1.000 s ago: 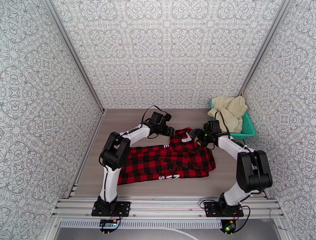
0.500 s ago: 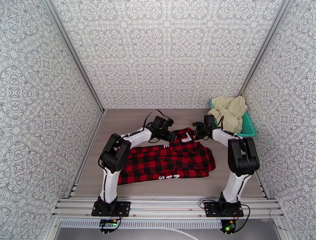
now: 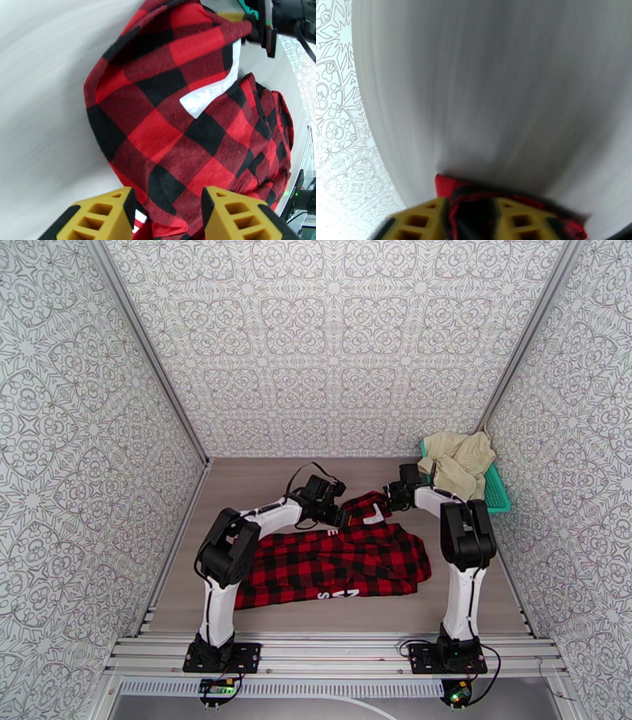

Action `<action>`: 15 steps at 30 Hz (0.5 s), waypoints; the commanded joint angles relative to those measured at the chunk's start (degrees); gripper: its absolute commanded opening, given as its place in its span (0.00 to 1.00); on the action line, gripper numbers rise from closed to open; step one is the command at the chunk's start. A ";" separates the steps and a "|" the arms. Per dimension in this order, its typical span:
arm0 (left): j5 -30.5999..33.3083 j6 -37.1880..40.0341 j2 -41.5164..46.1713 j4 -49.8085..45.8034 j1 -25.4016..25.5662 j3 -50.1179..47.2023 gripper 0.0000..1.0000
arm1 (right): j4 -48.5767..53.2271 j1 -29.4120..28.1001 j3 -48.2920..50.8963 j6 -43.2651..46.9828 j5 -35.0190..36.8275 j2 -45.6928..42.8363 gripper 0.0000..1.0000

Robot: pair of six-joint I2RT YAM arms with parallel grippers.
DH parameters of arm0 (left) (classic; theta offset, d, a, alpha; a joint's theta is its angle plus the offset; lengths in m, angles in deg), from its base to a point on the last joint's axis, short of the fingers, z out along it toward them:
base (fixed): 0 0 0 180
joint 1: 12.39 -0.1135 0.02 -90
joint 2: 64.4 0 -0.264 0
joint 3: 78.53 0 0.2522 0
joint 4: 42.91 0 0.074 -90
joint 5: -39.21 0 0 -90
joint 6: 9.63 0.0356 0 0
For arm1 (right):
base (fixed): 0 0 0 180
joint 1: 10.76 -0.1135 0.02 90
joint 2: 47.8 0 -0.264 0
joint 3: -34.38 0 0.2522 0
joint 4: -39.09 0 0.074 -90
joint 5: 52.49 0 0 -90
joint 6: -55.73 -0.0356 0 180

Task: Fold and stack the mixed laundry pile

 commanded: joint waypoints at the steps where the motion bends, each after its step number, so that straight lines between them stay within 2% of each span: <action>1: 1.13 -0.38 3.15 0.52 0.35 -1.72 0.49 | 1.70 -0.16 -4.09 8.35 3.06 0.90 0.15; 7: 1.60 -0.46 4.17 0.12 0.22 -2.78 0.48 | -4.61 -0.25 -4.62 23.40 2.44 -2.98 0.00; 15: 2.01 -1.68 11.12 0.81 -1.77 -6.43 0.48 | -16.42 -0.81 3.07 44.61 -4.09 -13.95 0.00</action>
